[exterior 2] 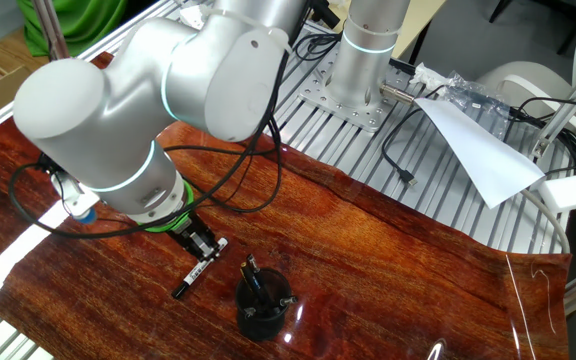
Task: Put the pen into the pen holder
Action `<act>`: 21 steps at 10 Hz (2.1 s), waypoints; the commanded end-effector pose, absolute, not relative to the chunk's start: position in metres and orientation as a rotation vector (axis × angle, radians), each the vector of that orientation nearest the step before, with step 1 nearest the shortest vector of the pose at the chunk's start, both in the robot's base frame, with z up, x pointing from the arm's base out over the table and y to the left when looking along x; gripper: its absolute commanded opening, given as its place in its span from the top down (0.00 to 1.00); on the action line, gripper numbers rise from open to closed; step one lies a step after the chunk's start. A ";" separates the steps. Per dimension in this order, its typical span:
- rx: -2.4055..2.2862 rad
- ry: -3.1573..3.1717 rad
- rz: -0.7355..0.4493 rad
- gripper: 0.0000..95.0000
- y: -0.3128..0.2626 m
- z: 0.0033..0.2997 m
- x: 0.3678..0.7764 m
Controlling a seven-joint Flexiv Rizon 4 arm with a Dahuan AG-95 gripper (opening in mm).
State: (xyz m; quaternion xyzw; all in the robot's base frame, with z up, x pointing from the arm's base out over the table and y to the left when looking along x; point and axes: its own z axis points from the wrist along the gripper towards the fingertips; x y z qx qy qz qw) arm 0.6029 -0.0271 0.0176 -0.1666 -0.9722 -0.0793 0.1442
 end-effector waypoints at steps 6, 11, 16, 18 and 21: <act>-0.478 -2.801 -0.225 0.80 -0.029 0.018 0.607; -0.455 -2.788 -0.224 0.80 -0.036 0.018 0.627; -0.480 -2.782 -0.212 0.80 -0.024 0.023 0.638; -0.476 -2.781 -0.214 0.80 -0.023 0.024 0.641; -0.469 -2.782 -0.213 0.80 -0.025 0.021 0.649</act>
